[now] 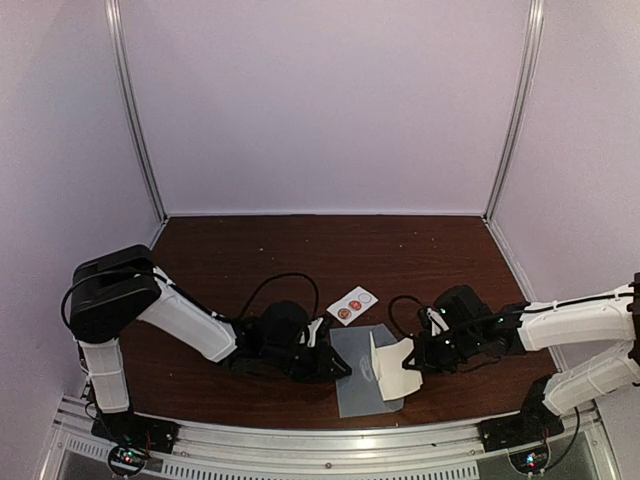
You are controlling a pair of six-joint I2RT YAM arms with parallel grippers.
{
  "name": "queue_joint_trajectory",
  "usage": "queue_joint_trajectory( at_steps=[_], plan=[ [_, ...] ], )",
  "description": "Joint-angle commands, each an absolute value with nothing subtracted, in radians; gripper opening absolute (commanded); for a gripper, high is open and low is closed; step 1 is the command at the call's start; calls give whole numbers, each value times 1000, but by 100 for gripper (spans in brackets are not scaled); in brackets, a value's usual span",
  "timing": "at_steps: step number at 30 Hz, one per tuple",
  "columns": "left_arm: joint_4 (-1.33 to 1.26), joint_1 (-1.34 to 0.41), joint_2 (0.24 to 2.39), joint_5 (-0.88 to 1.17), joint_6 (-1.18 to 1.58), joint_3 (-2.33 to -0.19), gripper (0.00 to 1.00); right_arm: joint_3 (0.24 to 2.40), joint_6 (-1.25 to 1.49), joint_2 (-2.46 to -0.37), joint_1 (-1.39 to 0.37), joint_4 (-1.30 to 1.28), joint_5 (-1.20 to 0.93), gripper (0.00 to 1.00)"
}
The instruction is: Place the letter into the envelope and seal it
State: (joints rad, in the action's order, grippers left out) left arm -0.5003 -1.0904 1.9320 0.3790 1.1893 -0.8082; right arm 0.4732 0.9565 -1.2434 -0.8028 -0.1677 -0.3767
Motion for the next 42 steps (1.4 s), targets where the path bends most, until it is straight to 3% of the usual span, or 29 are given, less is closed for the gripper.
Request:
queue_joint_trajectory(
  at_steps=[1,42],
  plan=[
    [-537,-1098,1953,390,1199,-824,26,466,970,-1257,-814,-130,-389,0],
    [-537,-1097,1978,411,1212,-825,24,533,1008,-1451,-917,65,-422,0]
  ],
)
